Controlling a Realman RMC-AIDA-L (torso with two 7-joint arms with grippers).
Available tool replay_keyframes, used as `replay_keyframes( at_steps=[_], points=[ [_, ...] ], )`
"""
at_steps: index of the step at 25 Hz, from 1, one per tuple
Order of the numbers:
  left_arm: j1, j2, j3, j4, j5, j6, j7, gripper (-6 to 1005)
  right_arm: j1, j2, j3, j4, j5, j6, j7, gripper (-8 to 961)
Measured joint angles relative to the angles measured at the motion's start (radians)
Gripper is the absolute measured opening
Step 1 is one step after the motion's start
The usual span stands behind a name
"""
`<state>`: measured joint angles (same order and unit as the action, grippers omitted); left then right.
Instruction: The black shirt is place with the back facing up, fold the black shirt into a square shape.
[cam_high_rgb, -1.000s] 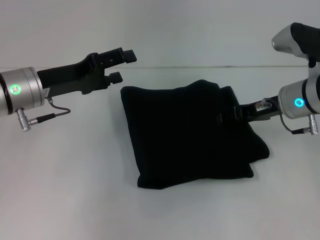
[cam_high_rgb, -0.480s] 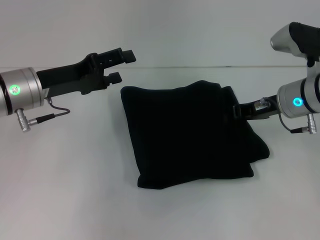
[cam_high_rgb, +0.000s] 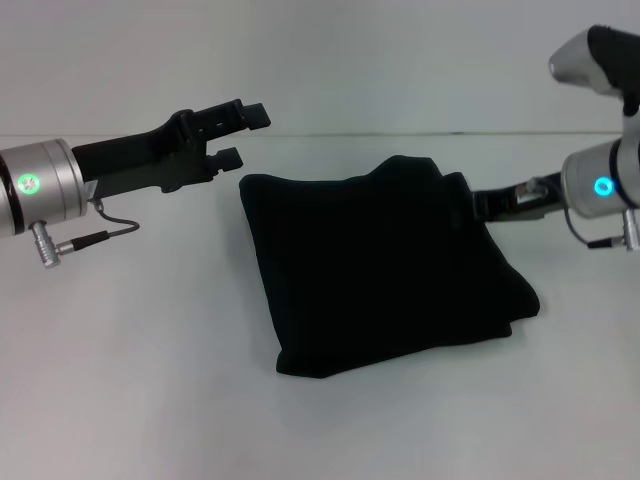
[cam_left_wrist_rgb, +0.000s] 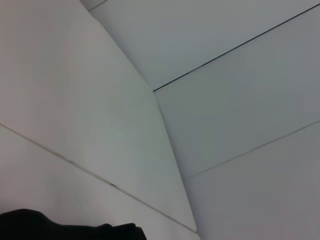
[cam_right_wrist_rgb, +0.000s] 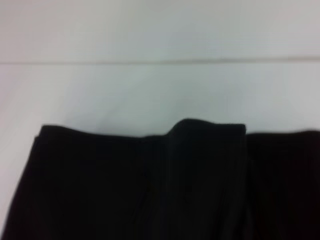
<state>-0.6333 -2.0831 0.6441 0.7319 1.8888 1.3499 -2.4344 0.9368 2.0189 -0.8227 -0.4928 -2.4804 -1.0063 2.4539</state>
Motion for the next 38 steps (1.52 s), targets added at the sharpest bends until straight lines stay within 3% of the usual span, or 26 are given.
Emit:
replay_keyframes(
  at_steps=[8, 13, 24, 35, 38],
  points=[
    [0.003, 0.001, -0.007, 0.0, -0.011, 0.002, 0.0, 891, 0.01, -0.025, -0.013, -0.167, -0.054, -0.12, 0.086, 44],
    [0.003, 0.003, -0.01, 0.0, -0.016, 0.006, 0.0, 891, 0.025, -0.036, -0.016, -0.189, -0.1, -0.117, 0.101, 56],
    [0.006, 0.005, -0.011, -0.007, -0.024, 0.002, 0.002, 891, 0.027, -0.034, -0.026, -0.06, -0.104, -0.005, 0.094, 84],
    [0.005, 0.002, -0.011, -0.008, -0.033, 0.0, 0.003, 891, 0.035, -0.048, -0.08, 0.043, -0.114, 0.081, 0.115, 111],
    [0.009, 0.002, -0.011, -0.008, -0.033, 0.0, 0.003, 890, 0.03, -0.059, -0.085, 0.016, -0.127, 0.057, 0.148, 230]
  ],
)
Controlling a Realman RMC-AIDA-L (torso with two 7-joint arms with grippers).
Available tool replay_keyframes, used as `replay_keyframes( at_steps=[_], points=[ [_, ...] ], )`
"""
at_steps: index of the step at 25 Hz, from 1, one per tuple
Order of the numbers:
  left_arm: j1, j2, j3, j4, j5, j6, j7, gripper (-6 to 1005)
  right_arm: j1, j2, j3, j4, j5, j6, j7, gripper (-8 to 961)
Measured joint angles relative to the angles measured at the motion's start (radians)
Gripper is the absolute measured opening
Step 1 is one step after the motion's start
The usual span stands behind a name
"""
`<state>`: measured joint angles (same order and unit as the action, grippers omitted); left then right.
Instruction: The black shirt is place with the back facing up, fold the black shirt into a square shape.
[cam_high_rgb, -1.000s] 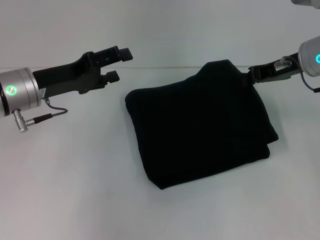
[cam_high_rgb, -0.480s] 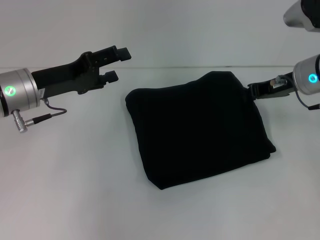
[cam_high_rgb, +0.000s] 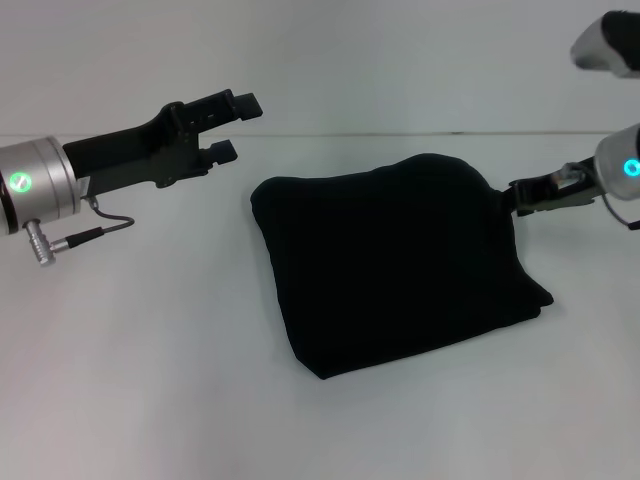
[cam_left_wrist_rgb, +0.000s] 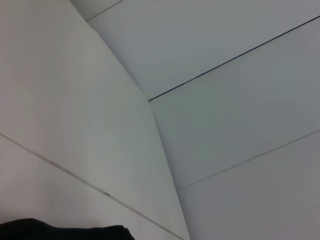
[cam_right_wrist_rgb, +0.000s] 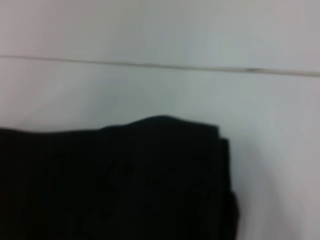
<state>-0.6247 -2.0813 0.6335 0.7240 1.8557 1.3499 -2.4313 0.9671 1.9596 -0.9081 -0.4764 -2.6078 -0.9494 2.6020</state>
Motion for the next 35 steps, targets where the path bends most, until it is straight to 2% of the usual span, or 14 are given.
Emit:
replay_keyframes(
  at_steps=[3, 7, 10, 13, 16, 19, 26, 35],
  points=[
    [0.003, 0.0, 0.0, 0.0, -0.002, 0.002, 0.0, 890, -0.021, -0.015, 0.028, -0.072, 0.005, -0.08, 0.004, 349],
    [0.003, 0.0, 0.0, 0.0, -0.004, 0.005, 0.002, 890, -0.056, -0.039, 0.089, -0.166, 0.005, -0.214, 0.004, 437],
    [0.003, 0.0, 0.0, 0.0, -0.008, 0.005, 0.008, 890, -0.072, -0.047, 0.132, -0.185, 0.005, -0.283, -0.004, 502],
    [0.003, -0.001, 0.0, -0.002, -0.016, 0.006, 0.01, 890, -0.075, -0.042, 0.153, -0.17, 0.01, -0.329, -0.02, 568],
    [0.003, -0.002, 0.0, -0.003, -0.018, 0.009, 0.01, 890, -0.072, -0.028, 0.136, -0.14, 0.003, -0.379, -0.036, 704],
    [0.004, -0.002, 0.0, -0.003, -0.022, 0.01, 0.01, 890, -0.072, -0.022, 0.121, -0.14, -0.032, -0.414, -0.024, 704],
    [0.003, -0.002, 0.0, -0.003, -0.027, 0.011, 0.011, 890, -0.097, -0.034, 0.129, -0.145, -0.048, -0.449, -0.005, 703],
    [0.0, -0.003, 0.008, -0.004, -0.027, 0.004, 0.011, 890, -0.097, -0.017, 0.13, -0.145, -0.036, -0.414, -0.013, 702]
  ],
)
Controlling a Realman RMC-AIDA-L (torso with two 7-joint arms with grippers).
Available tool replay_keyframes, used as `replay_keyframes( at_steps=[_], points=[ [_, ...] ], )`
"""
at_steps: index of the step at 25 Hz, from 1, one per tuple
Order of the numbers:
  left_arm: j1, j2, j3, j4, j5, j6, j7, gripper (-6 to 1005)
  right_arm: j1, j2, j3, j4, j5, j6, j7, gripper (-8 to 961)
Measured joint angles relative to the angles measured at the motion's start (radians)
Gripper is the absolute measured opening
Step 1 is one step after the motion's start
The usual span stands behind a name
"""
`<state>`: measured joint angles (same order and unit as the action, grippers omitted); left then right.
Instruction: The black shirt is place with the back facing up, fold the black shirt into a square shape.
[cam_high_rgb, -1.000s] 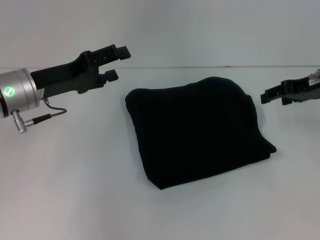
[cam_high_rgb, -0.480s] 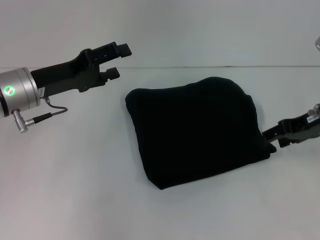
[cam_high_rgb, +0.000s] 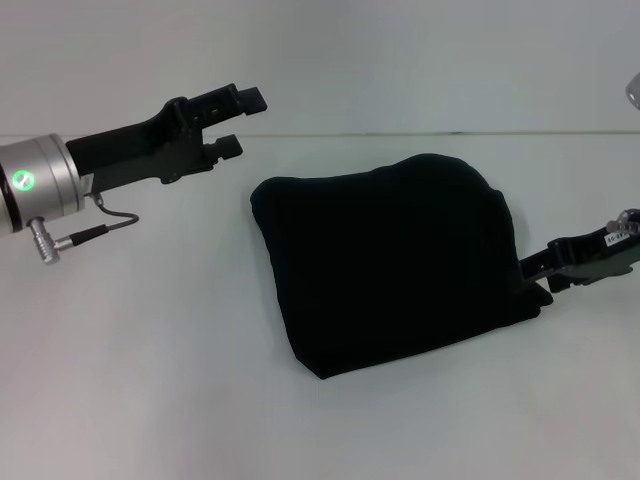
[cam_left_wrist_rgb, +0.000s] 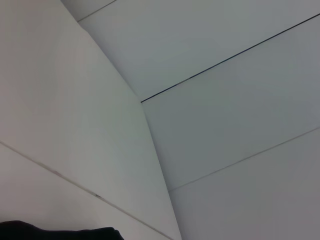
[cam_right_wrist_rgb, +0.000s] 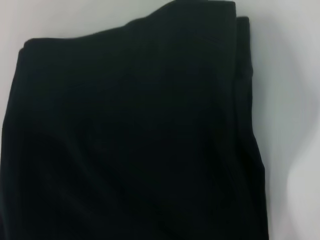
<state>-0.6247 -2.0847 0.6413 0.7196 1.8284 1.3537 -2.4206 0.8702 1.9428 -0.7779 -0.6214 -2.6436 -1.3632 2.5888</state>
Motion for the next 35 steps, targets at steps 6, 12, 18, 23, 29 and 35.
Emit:
replay_keyframes(
  at_steps=[6, 12, 18, 23, 29, 35],
  points=[
    [0.004, 0.0, -0.006, 0.0, 0.0, 0.002, 0.001, 890, -0.002, 0.013, -0.005, 0.008, 0.003, 0.038, -0.001, 702],
    [0.004, 0.0, -0.006, 0.0, 0.0, 0.001, 0.002, 890, -0.003, 0.024, -0.006, 0.01, -0.002, 0.048, -0.002, 701],
    [0.004, 0.0, -0.006, -0.003, 0.0, 0.0, 0.008, 890, -0.005, 0.035, -0.004, 0.012, 0.002, 0.048, -0.011, 700],
    [0.005, 0.0, -0.007, -0.01, -0.001, 0.0, 0.01, 890, -0.011, 0.03, 0.003, 0.007, 0.036, -0.029, -0.029, 700],
    [0.005, 0.002, -0.008, -0.011, -0.002, 0.002, 0.011, 890, -0.042, 0.011, 0.016, -0.056, 0.041, -0.109, -0.016, 699],
    [0.002, 0.0, -0.008, -0.011, -0.004, 0.003, 0.011, 891, -0.054, -0.017, 0.038, -0.067, 0.028, -0.088, -0.009, 699]
  ],
)
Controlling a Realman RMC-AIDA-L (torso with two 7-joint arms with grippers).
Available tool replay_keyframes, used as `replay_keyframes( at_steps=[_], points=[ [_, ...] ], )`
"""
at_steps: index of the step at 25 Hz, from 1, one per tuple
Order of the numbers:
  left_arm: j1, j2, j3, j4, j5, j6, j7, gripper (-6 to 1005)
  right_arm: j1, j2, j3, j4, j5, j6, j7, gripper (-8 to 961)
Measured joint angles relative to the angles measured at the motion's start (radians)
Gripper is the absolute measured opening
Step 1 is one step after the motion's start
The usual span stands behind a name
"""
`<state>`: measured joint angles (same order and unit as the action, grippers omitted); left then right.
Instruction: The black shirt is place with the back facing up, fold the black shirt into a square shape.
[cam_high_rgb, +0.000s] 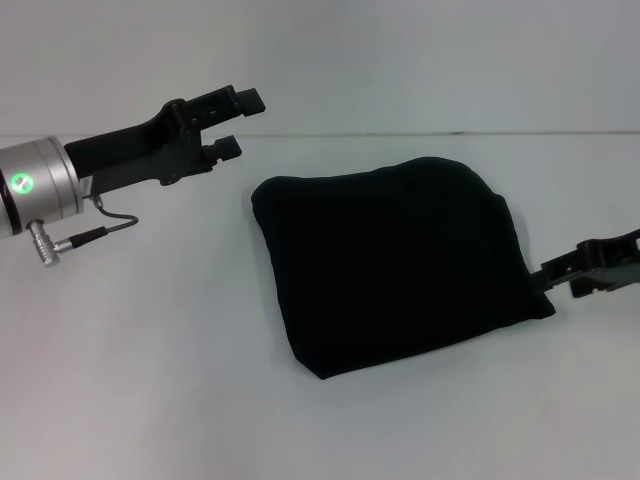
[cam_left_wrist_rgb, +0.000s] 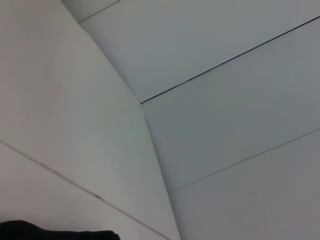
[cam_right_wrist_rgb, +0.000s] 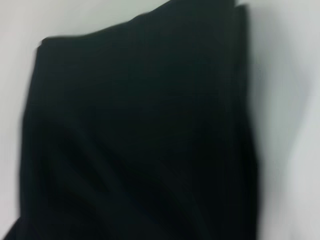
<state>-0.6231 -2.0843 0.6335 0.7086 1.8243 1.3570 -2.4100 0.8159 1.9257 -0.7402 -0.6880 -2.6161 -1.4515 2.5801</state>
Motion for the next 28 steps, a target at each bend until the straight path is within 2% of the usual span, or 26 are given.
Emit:
replay_keyframes(
  at_steps=[6, 7, 9, 10, 11, 14, 16, 18, 19, 20, 22, 25, 28],
  points=[
    [0.002, 0.0, 0.001, 0.0, 0.0, 0.011, -0.004, 891, -0.02, -0.023, 0.044, -0.047, 0.021, 0.08, -0.036, 698],
    [0.004, 0.001, 0.0, 0.0, 0.001, 0.02, -0.005, 891, -0.035, -0.021, 0.073, -0.068, 0.054, 0.082, -0.076, 698],
    [0.011, 0.006, 0.0, -0.001, 0.005, 0.044, -0.007, 889, -0.098, -0.006, 0.188, -0.112, 0.264, 0.069, -0.264, 698],
    [0.016, 0.009, 0.0, -0.001, 0.006, 0.058, -0.007, 887, -0.098, -0.006, 0.188, -0.112, 0.264, 0.069, -0.264, 698],
    [0.022, 0.012, -0.001, -0.001, 0.007, 0.072, -0.007, 885, -0.121, -0.002, 0.214, -0.11, 0.345, 0.062, -0.332, 698],
    [0.037, 0.022, -0.004, -0.001, 0.026, 0.139, 0.007, 879, -0.218, 0.024, 0.271, -0.083, 0.608, 0.029, -0.578, 698],
    [0.041, 0.026, -0.009, -0.001, 0.059, 0.181, 0.016, 875, -0.285, 0.054, 0.282, -0.069, 0.741, 0.002, -0.737, 699],
    [0.043, 0.027, -0.013, -0.001, 0.109, 0.23, 0.02, 871, -0.346, 0.09, 0.287, -0.065, 0.829, -0.022, -0.876, 699],
    [0.044, 0.027, -0.013, -0.002, 0.123, 0.243, 0.018, 869, -0.389, 0.12, 0.3, -0.064, 0.887, -0.042, -0.975, 699],
    [0.047, 0.025, -0.014, -0.007, 0.142, 0.259, 0.009, 867, -0.389, 0.12, 0.3, -0.064, 0.887, -0.042, -0.975, 699],
    [0.056, 0.02, -0.013, -0.027, 0.168, 0.268, -0.029, 863, -0.424, 0.145, 0.329, -0.058, 0.939, -0.057, -1.046, 699],
    [0.07, 0.013, -0.011, -0.067, 0.198, 0.252, -0.099, 857, -0.446, 0.153, 0.383, -0.017, 0.978, -0.083, -1.087, 699],
    [0.085, -0.003, -0.005, -0.106, 0.226, 0.205, -0.18, 849, -0.444, 0.135, 0.428, 0.046, 0.984, -0.106, -1.099, 699]
  ],
)
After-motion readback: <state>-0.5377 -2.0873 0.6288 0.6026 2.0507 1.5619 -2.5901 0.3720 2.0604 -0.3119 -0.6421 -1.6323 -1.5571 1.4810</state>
